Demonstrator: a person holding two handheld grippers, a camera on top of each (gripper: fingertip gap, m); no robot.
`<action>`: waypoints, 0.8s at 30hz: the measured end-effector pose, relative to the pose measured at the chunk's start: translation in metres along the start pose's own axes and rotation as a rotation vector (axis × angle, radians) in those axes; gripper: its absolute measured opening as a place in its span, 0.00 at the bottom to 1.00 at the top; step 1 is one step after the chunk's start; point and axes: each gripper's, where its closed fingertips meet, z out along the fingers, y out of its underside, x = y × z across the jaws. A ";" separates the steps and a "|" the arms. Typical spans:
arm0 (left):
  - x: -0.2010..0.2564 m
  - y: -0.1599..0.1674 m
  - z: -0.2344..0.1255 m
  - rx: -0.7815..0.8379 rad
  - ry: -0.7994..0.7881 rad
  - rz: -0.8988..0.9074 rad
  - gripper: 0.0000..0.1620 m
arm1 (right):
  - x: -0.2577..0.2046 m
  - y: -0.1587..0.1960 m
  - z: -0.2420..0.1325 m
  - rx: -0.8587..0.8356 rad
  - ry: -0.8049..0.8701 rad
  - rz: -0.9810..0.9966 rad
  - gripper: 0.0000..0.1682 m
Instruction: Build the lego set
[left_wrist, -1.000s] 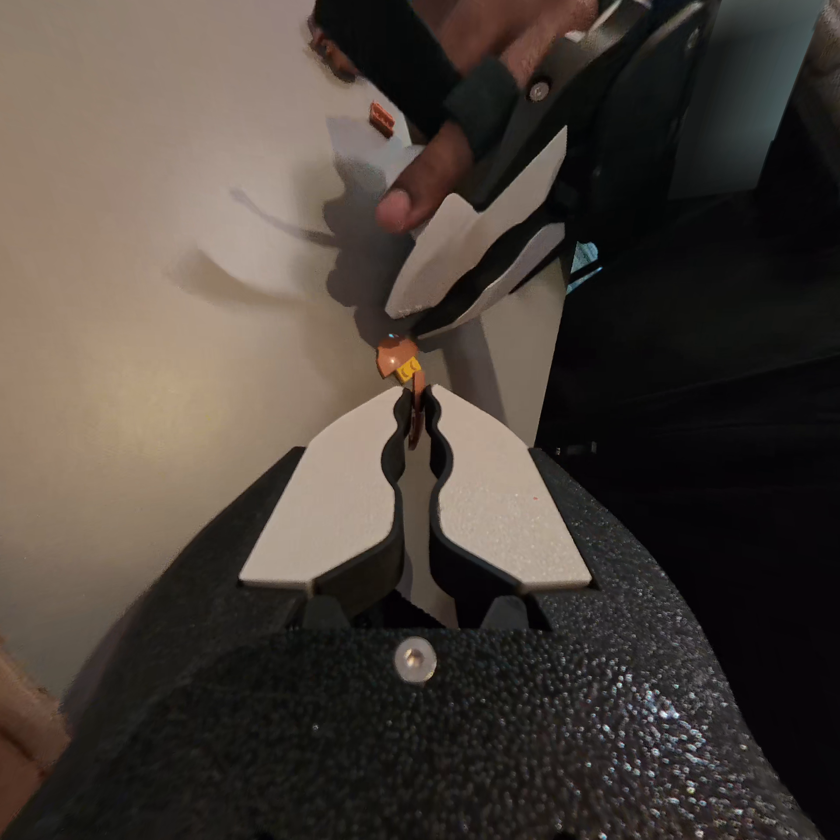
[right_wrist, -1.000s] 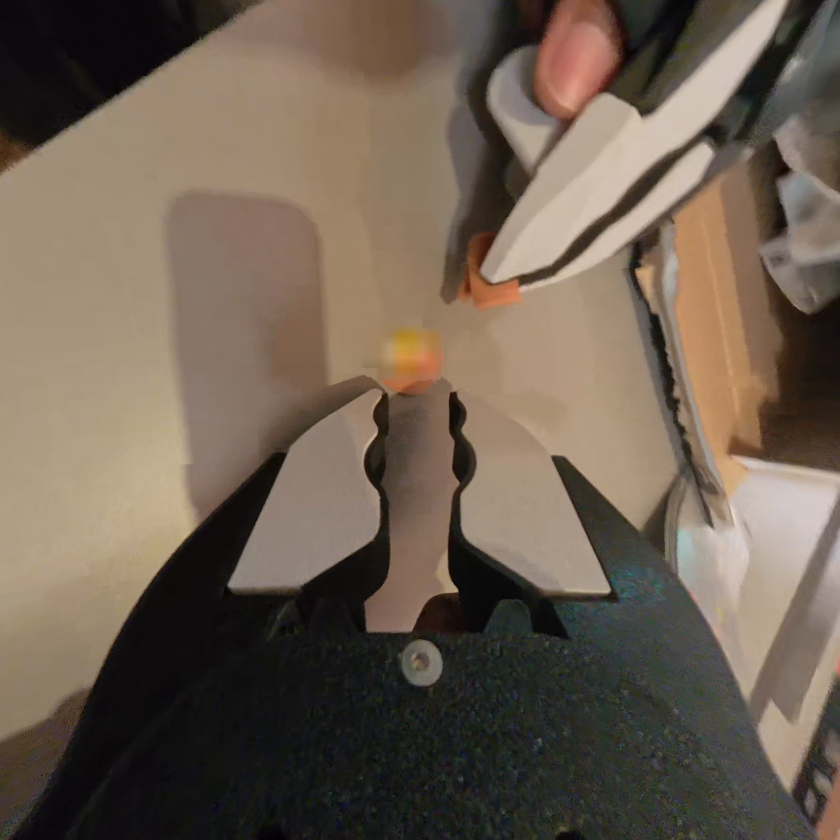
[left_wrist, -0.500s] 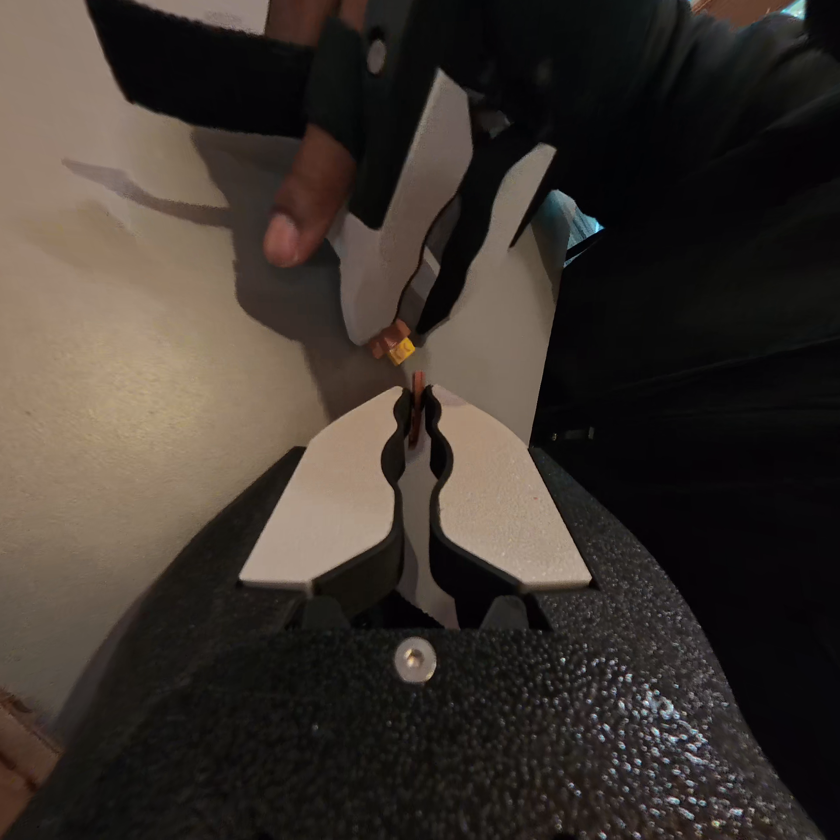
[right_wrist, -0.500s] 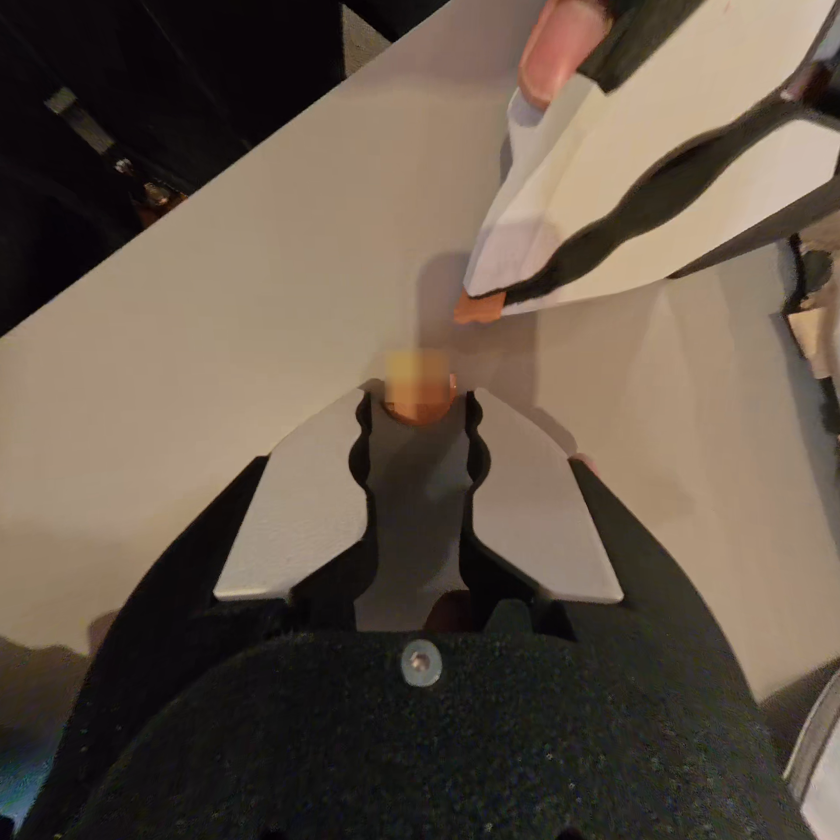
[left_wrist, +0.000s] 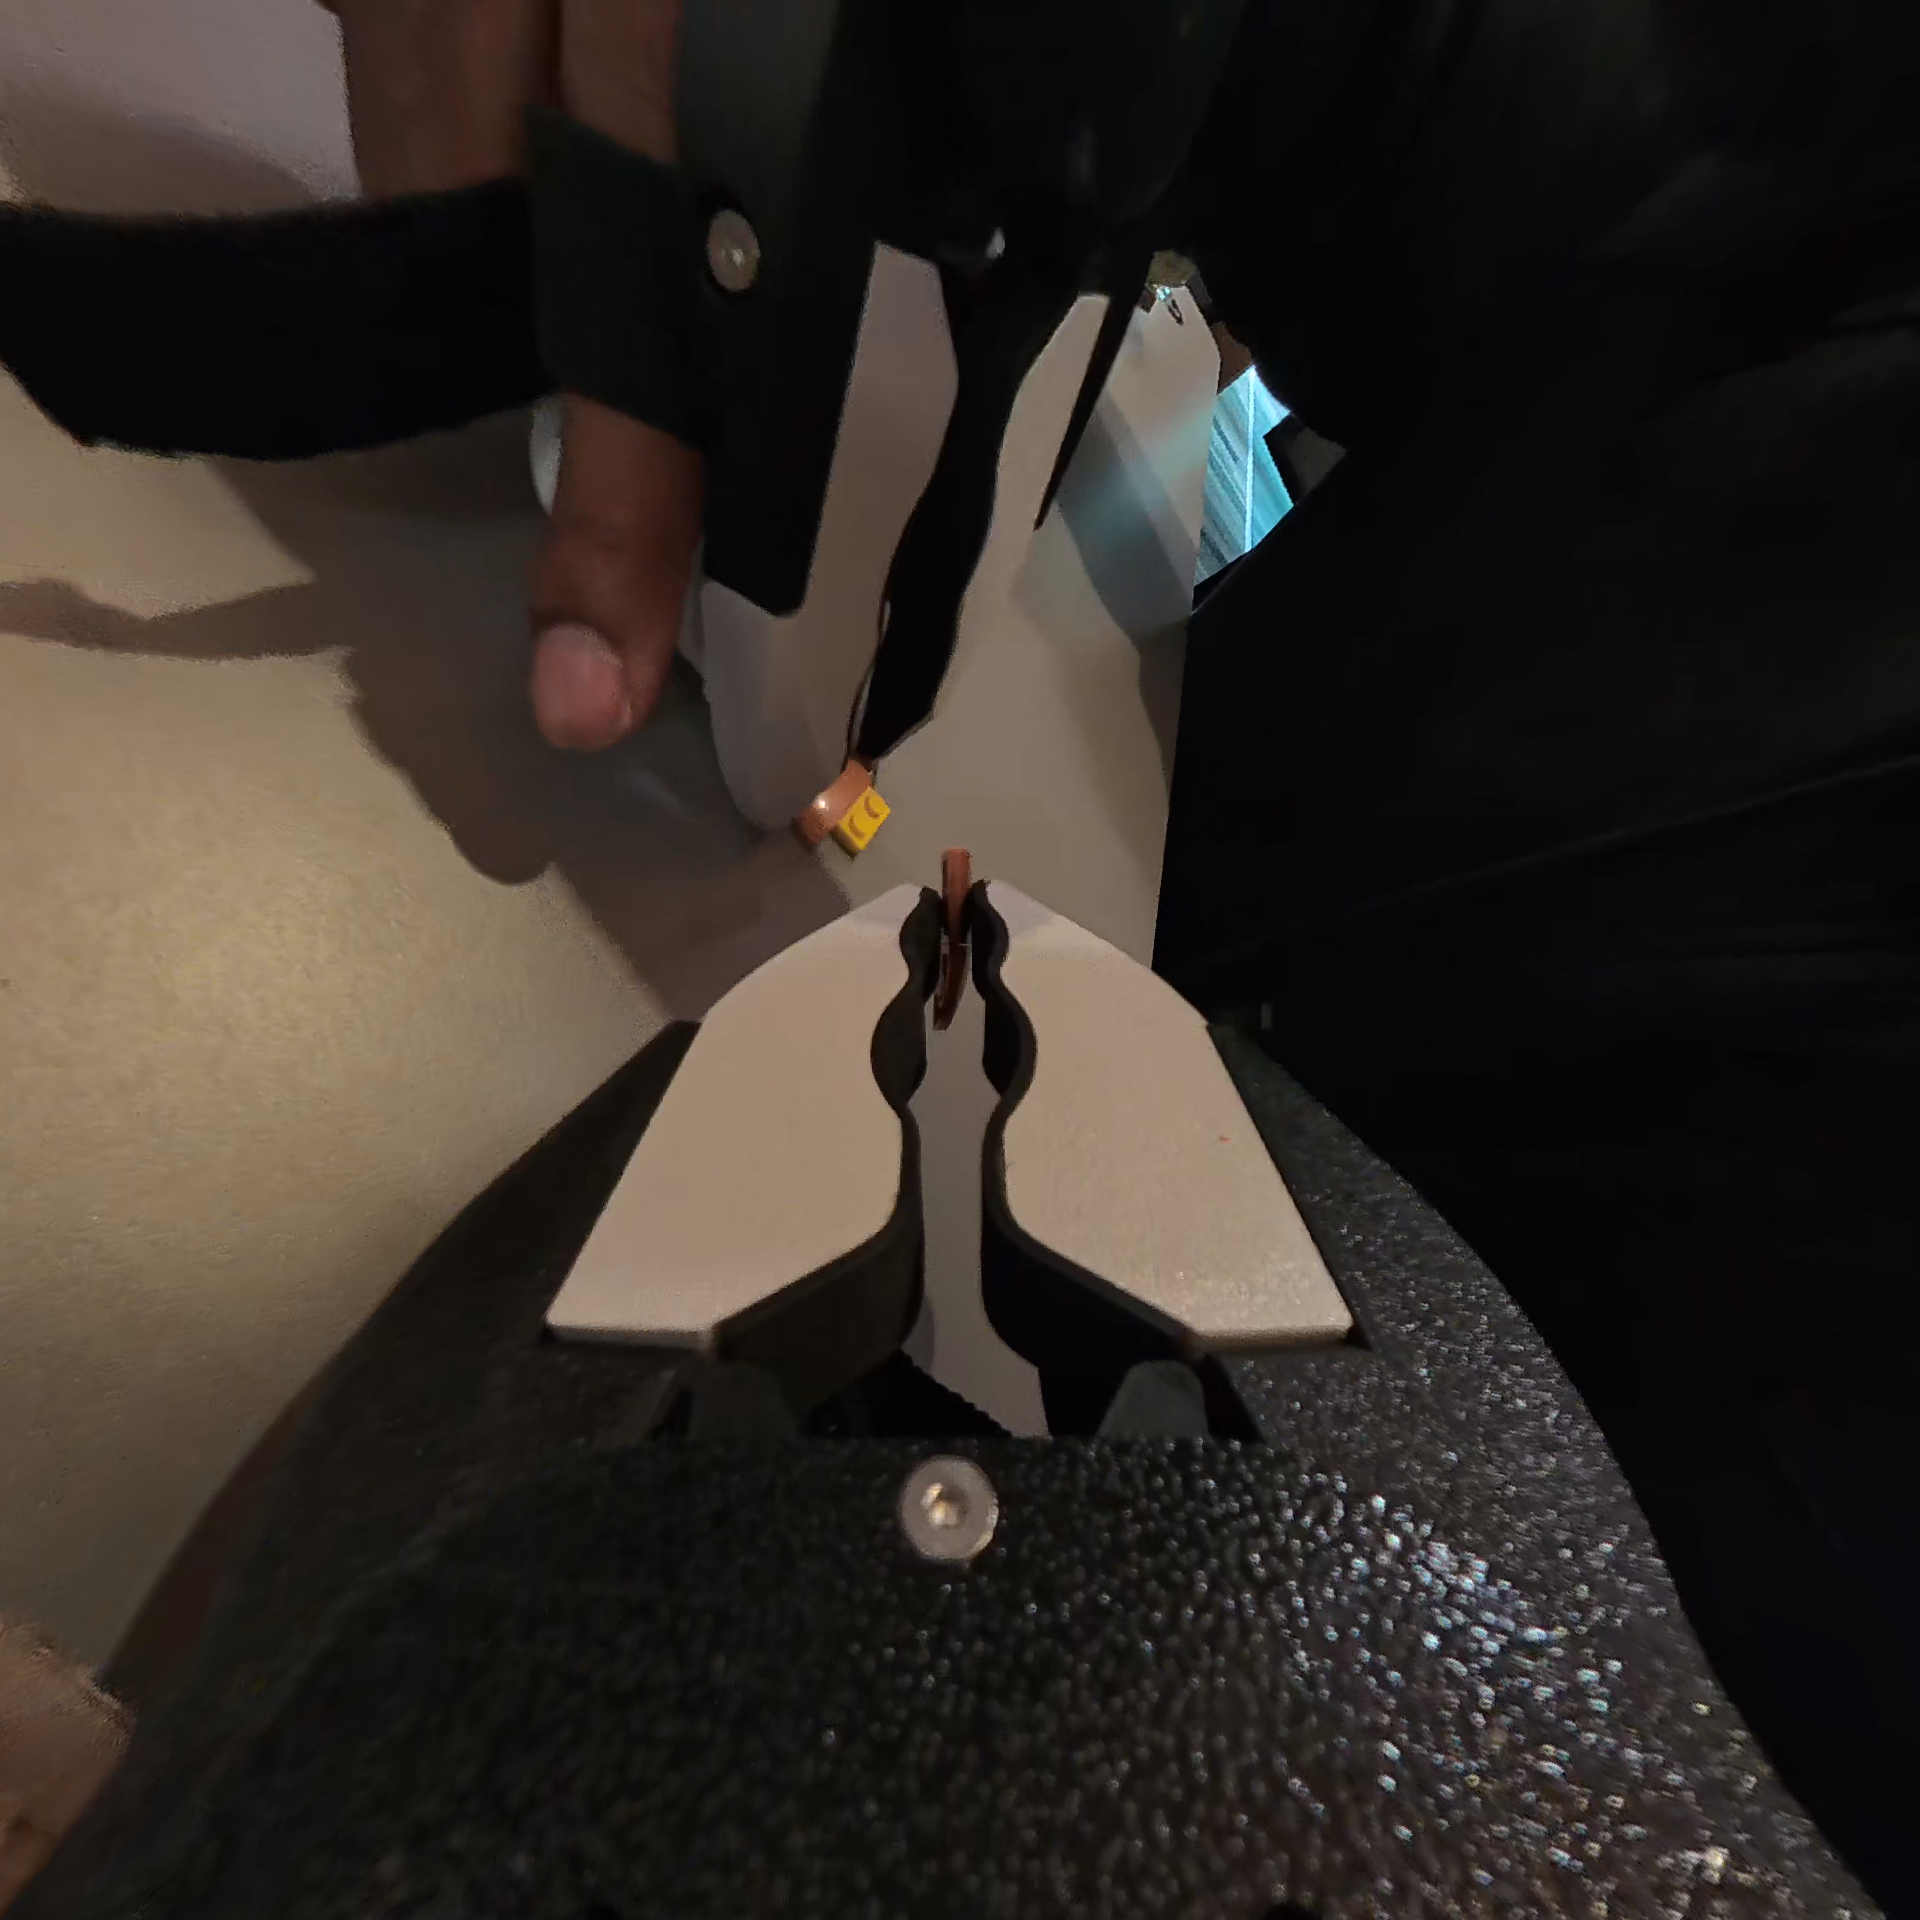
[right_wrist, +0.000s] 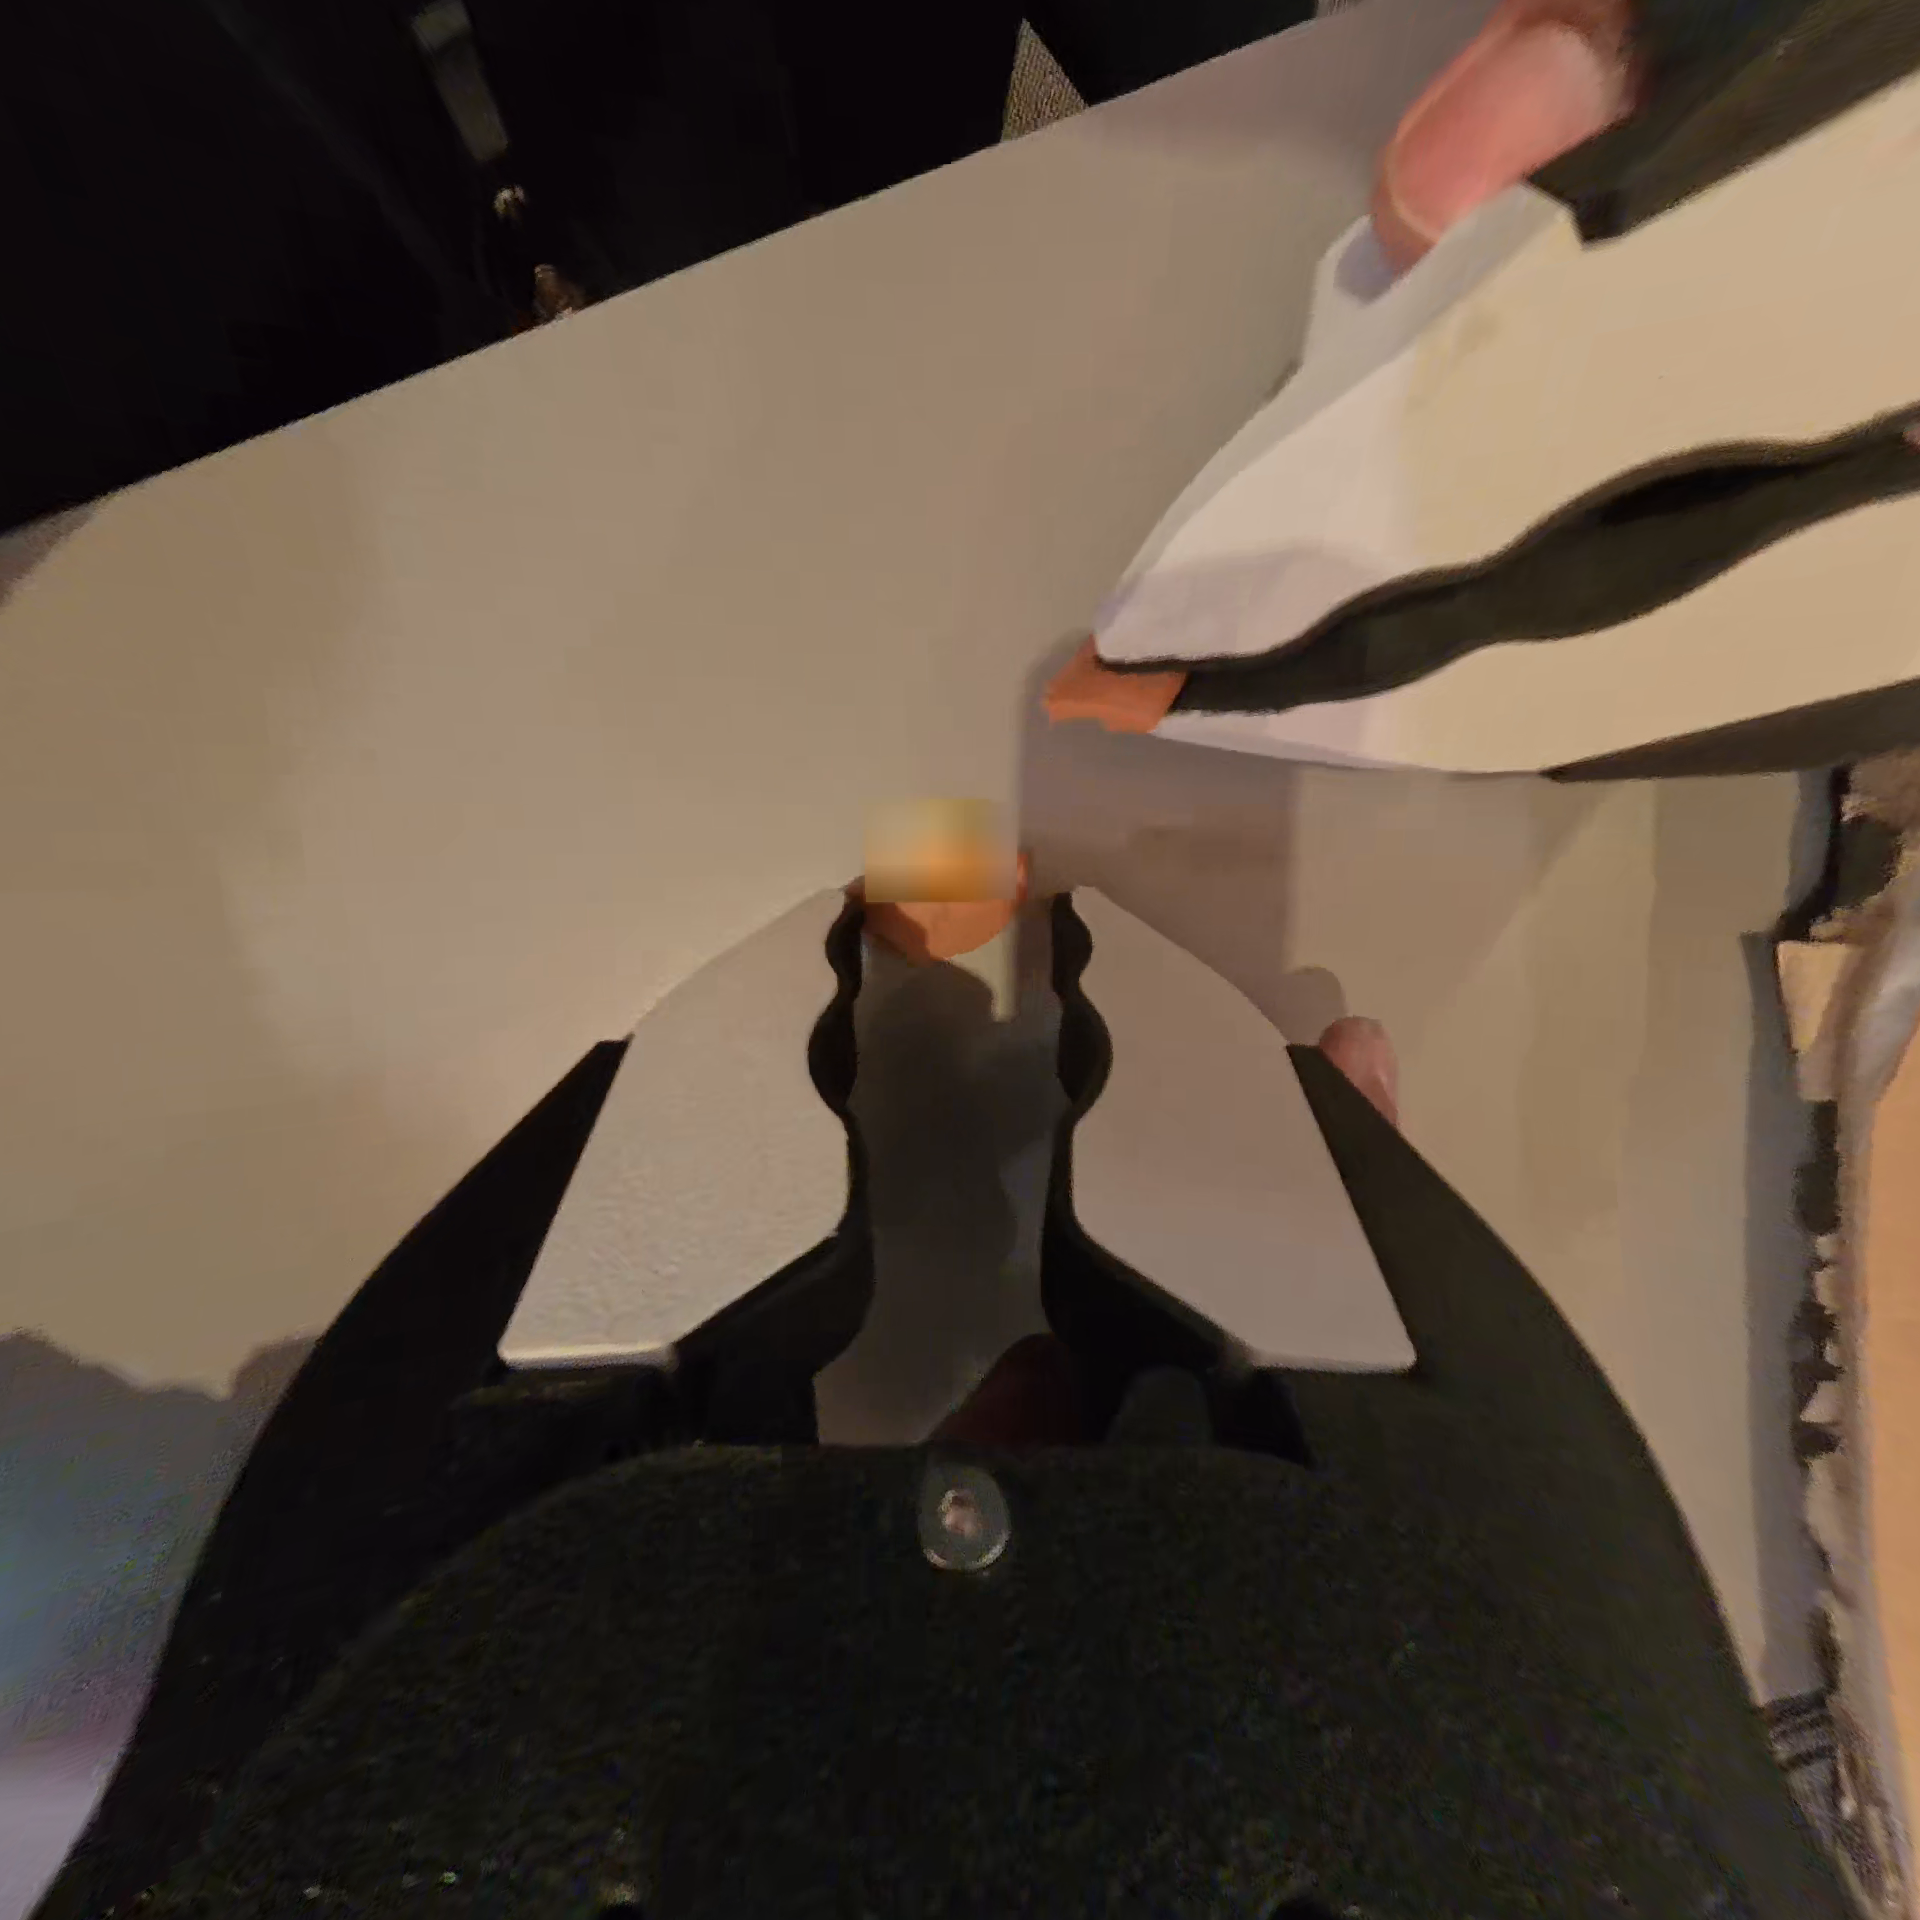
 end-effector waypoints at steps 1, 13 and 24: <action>0.001 0.000 0.000 0.003 0.006 0.001 0.03 | -0.001 -0.002 0.001 0.016 0.002 -0.015 0.20; -0.003 0.001 0.001 -0.009 -0.021 0.000 0.03 | -0.003 -0.014 0.008 0.018 0.156 0.117 0.18; -0.012 -0.002 0.004 0.008 -0.101 -0.031 0.03 | 0.011 -0.006 -0.009 -0.003 0.788 0.311 0.18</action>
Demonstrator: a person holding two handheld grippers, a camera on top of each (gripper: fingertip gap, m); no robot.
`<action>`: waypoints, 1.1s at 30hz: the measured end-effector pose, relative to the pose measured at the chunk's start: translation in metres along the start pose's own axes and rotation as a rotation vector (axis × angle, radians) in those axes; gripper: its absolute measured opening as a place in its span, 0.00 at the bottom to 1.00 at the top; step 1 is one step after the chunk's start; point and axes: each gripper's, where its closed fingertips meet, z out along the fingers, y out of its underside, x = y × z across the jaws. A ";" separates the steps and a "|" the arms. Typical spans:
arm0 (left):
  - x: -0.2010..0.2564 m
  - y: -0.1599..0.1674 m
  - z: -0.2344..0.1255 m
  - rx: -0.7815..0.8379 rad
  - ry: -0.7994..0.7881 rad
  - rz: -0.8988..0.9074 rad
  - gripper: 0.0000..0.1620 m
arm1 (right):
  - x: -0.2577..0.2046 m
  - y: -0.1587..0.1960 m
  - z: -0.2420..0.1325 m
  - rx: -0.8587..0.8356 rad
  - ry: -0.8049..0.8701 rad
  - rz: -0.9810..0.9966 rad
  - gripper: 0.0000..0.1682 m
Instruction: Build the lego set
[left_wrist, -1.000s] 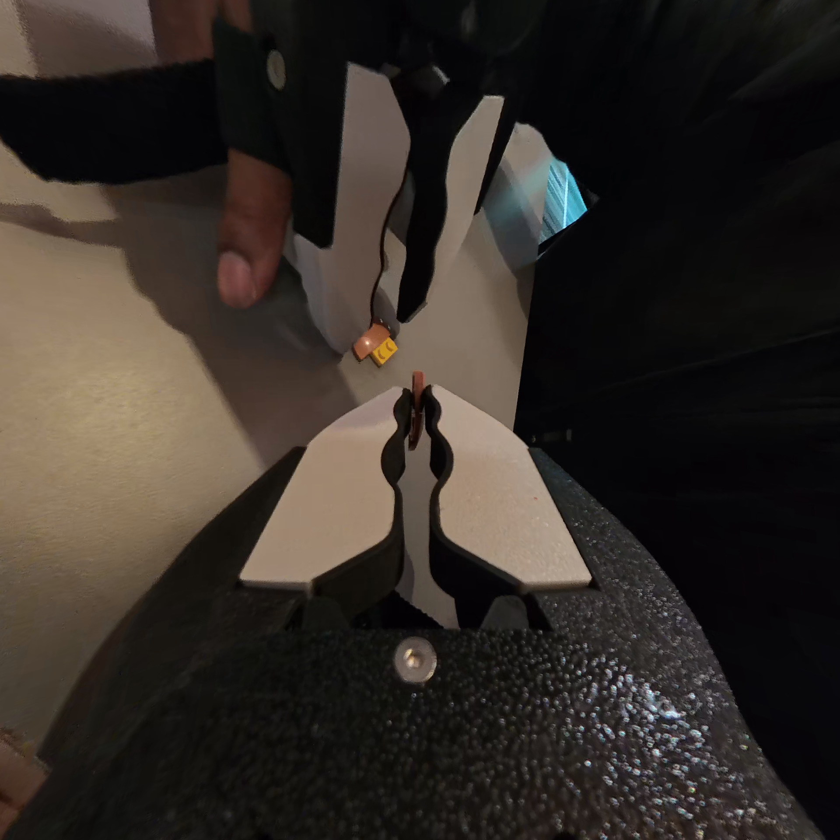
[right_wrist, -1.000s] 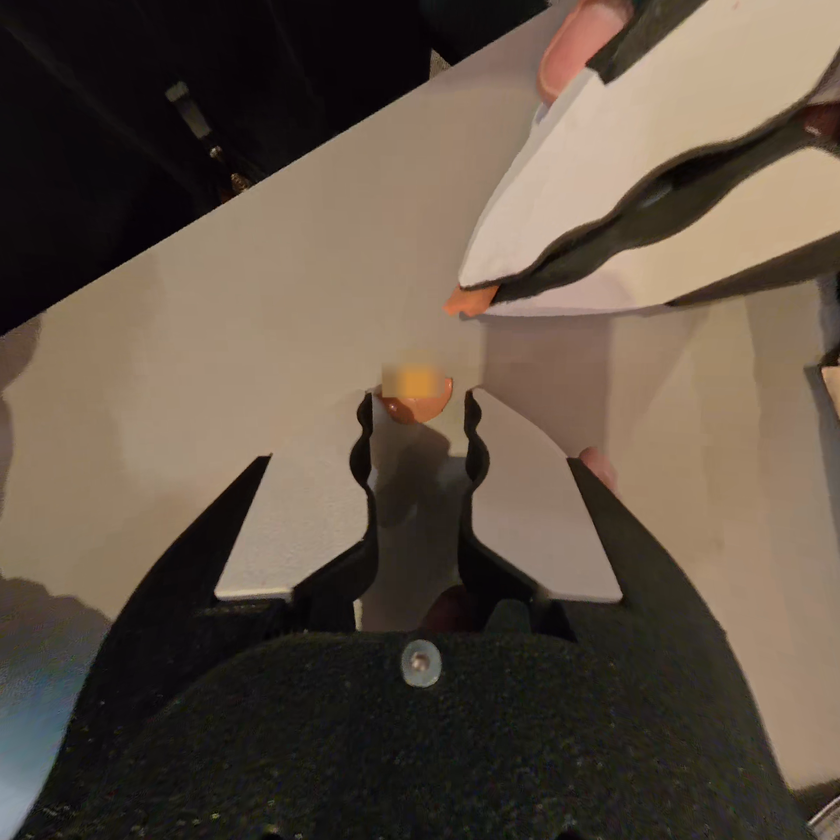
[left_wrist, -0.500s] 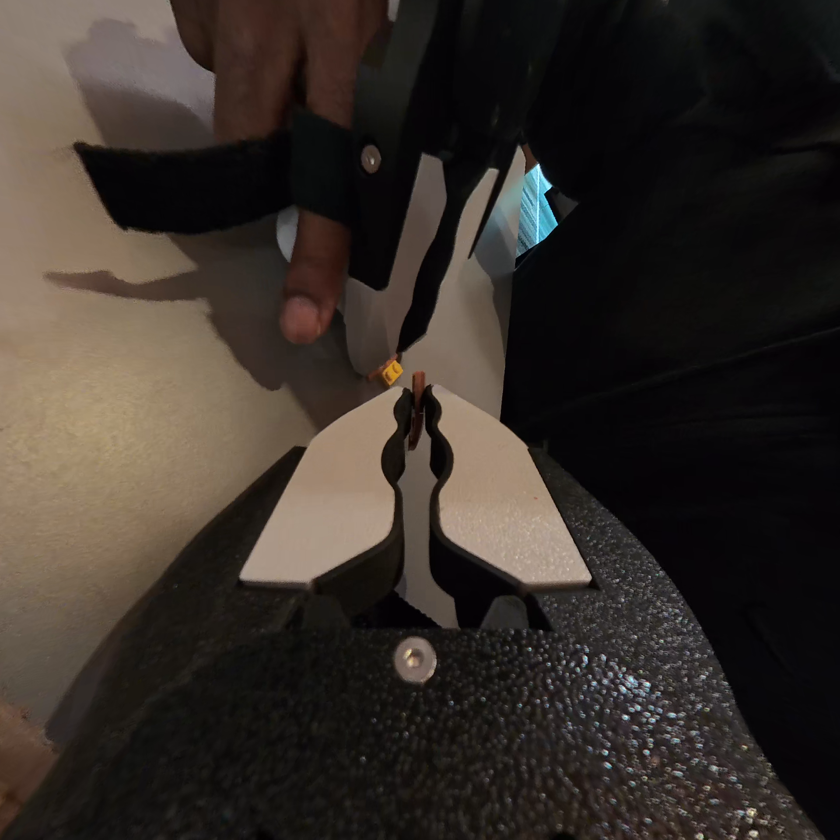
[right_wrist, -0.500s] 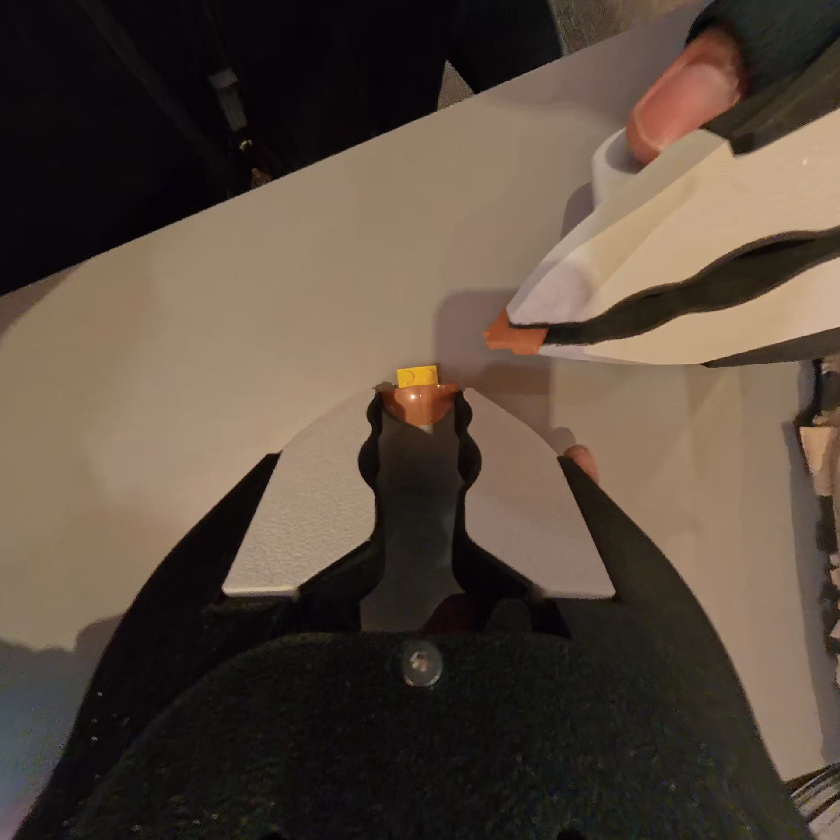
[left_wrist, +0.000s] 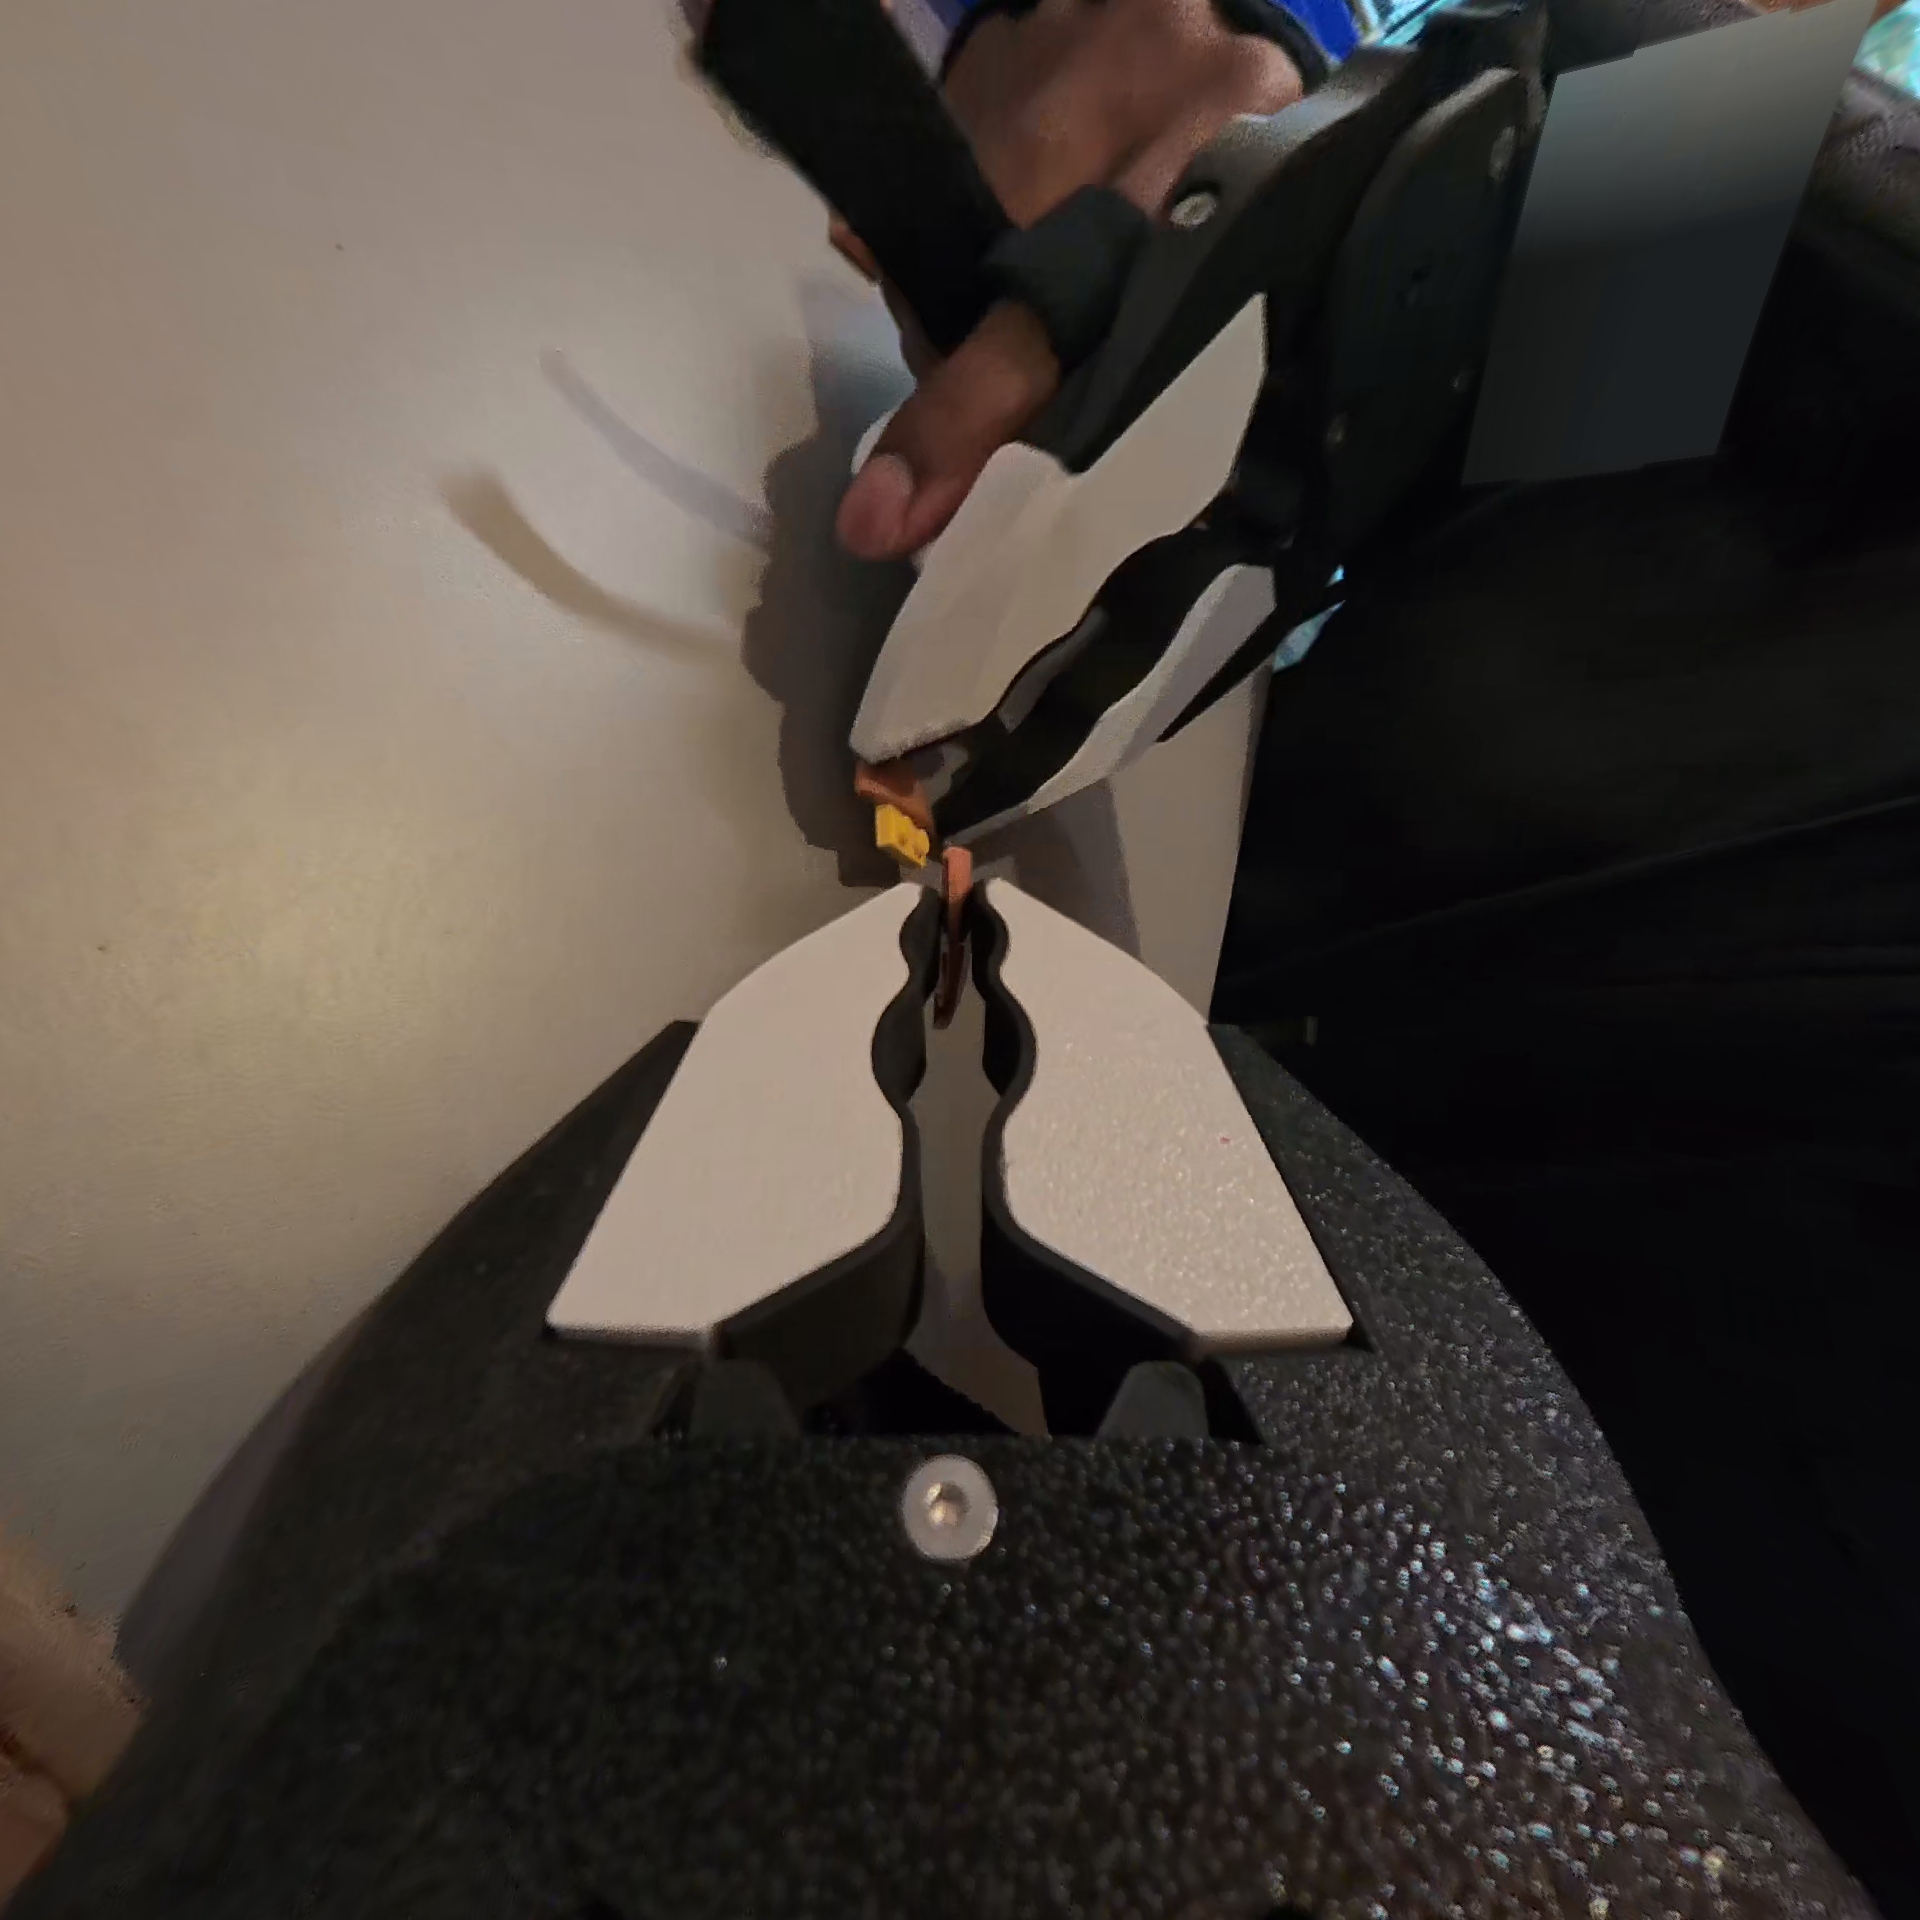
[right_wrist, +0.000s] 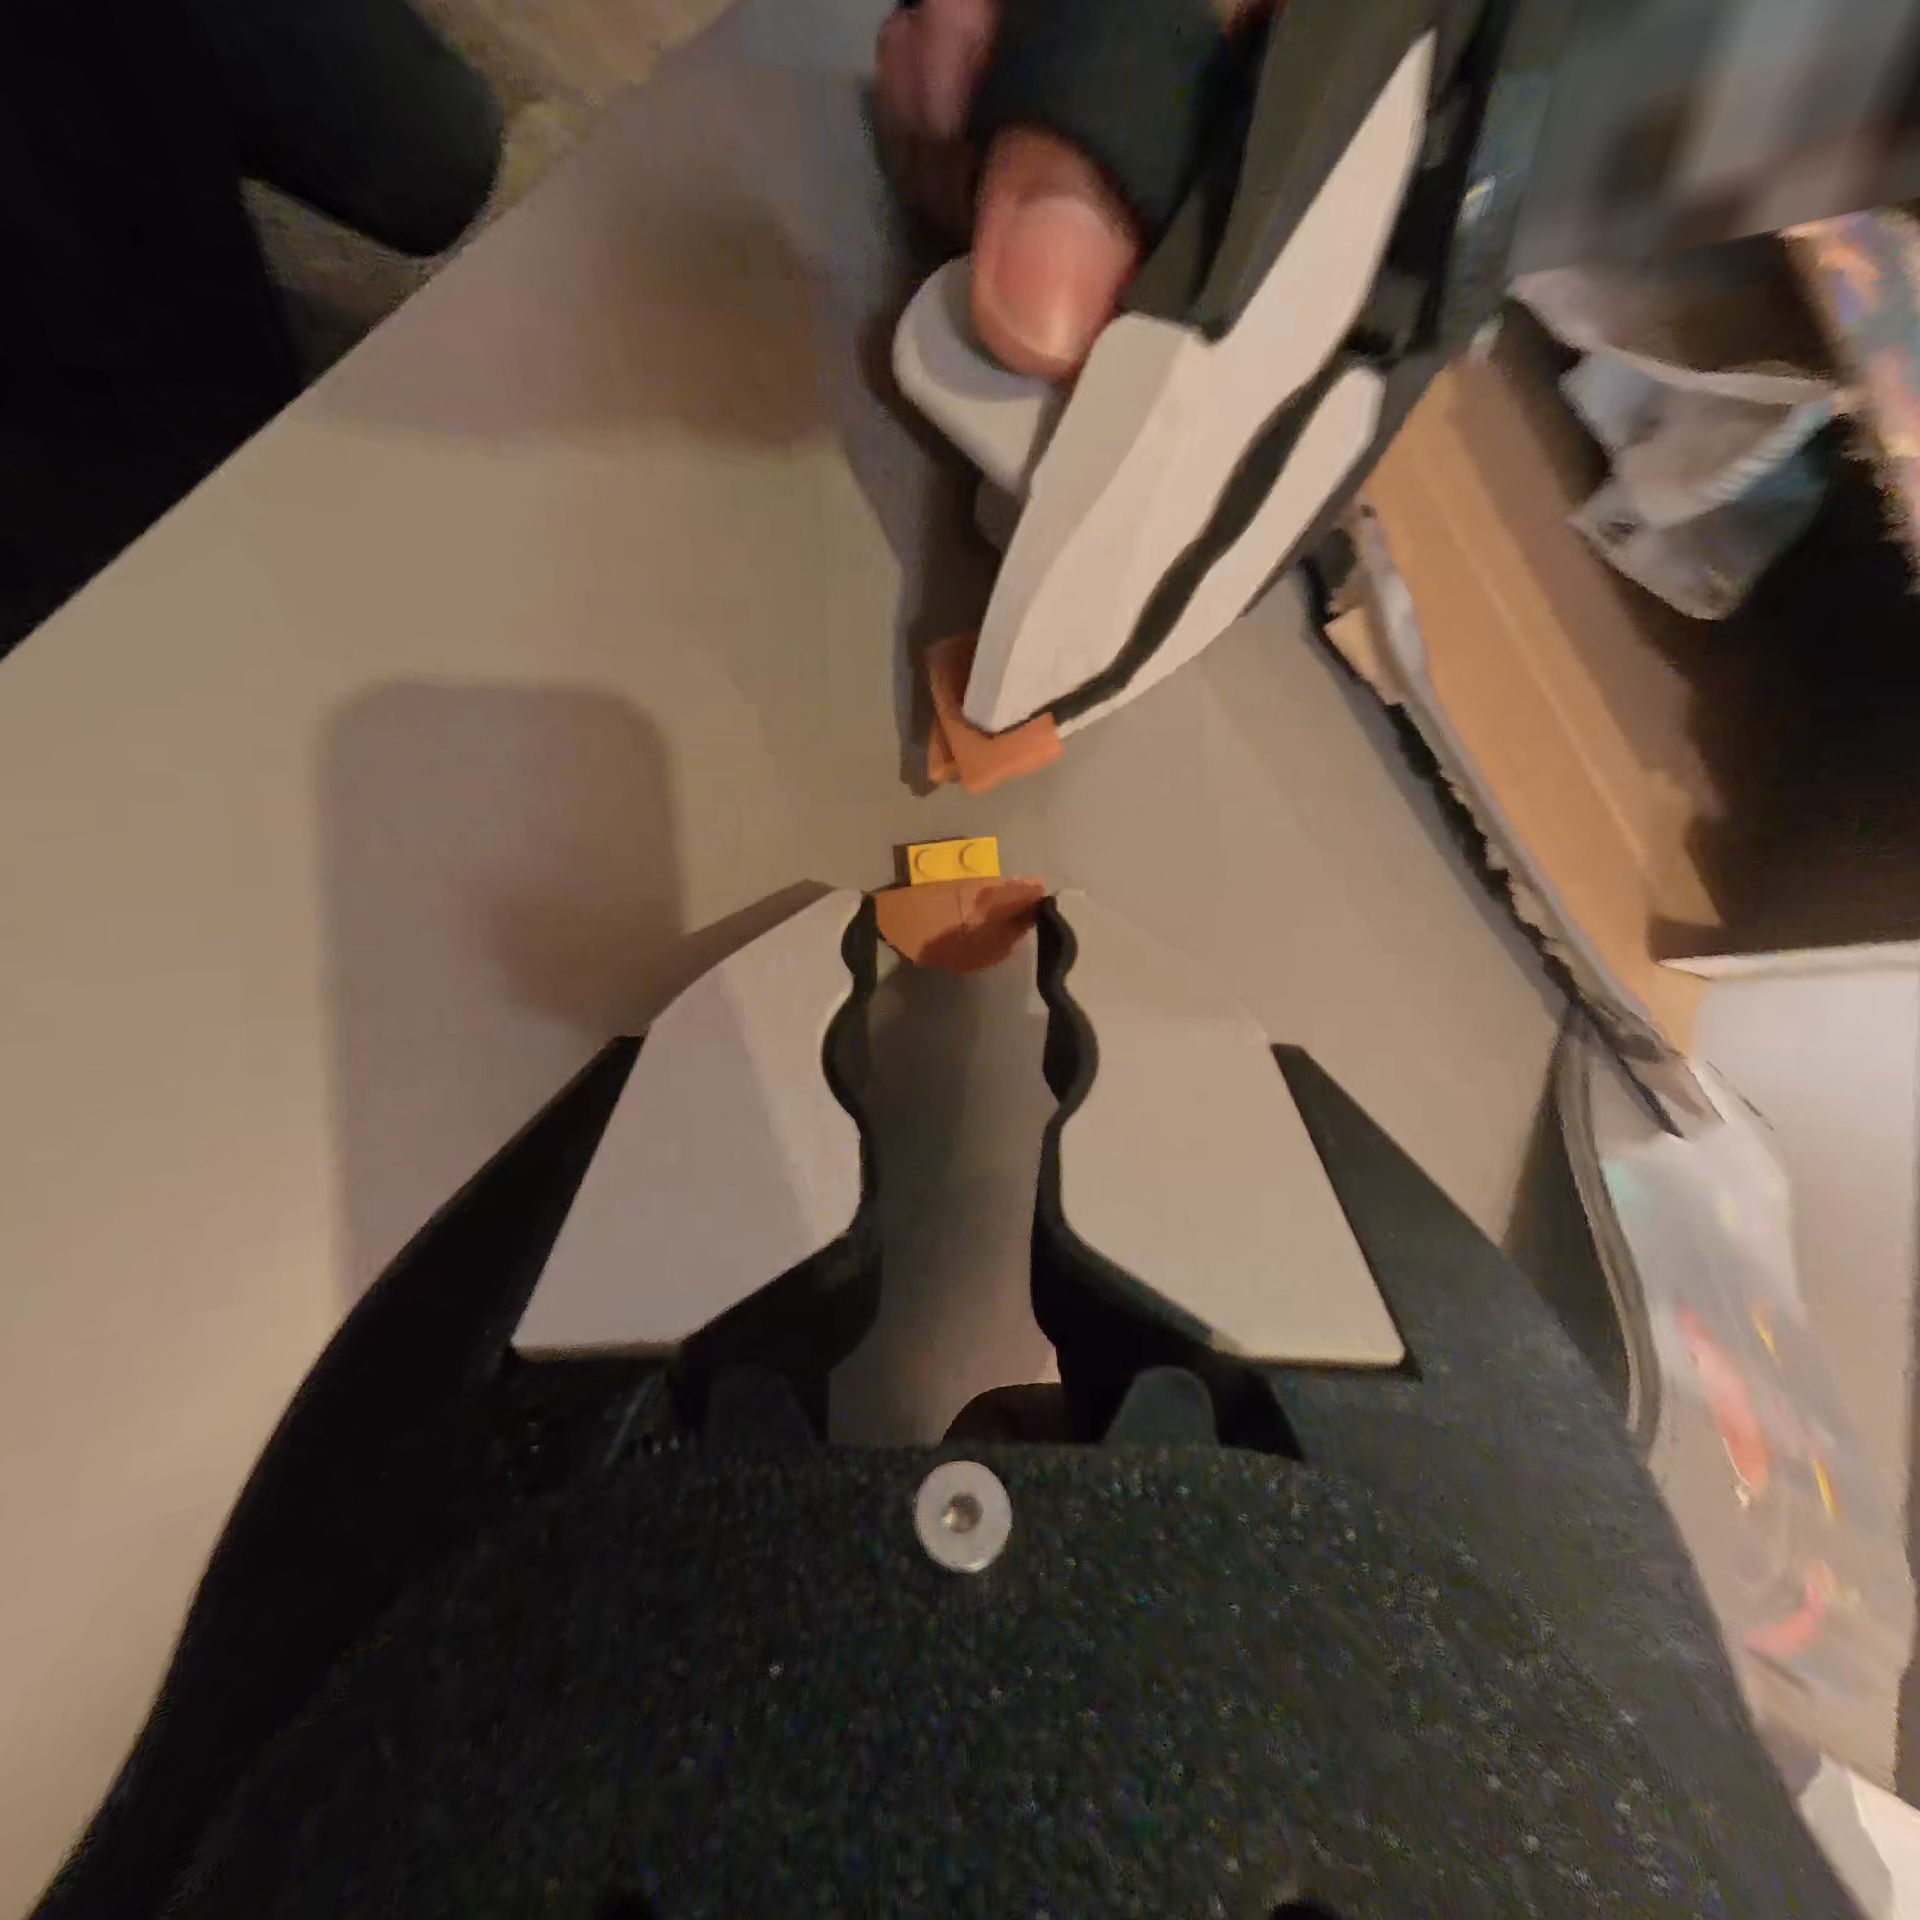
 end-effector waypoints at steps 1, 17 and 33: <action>-0.001 0.000 0.001 -0.004 -0.012 0.000 0.03 | 0.001 0.000 -0.002 0.004 0.041 -0.007 0.18; 0.003 -0.007 0.019 -0.034 0.000 -0.005 0.03 | -0.006 0.002 -0.013 -0.029 0.185 -0.132 0.17; 0.002 -0.005 0.020 -0.028 -0.034 -0.017 0.03 | 0.008 0.021 -0.014 -0.106 0.133 0.014 0.05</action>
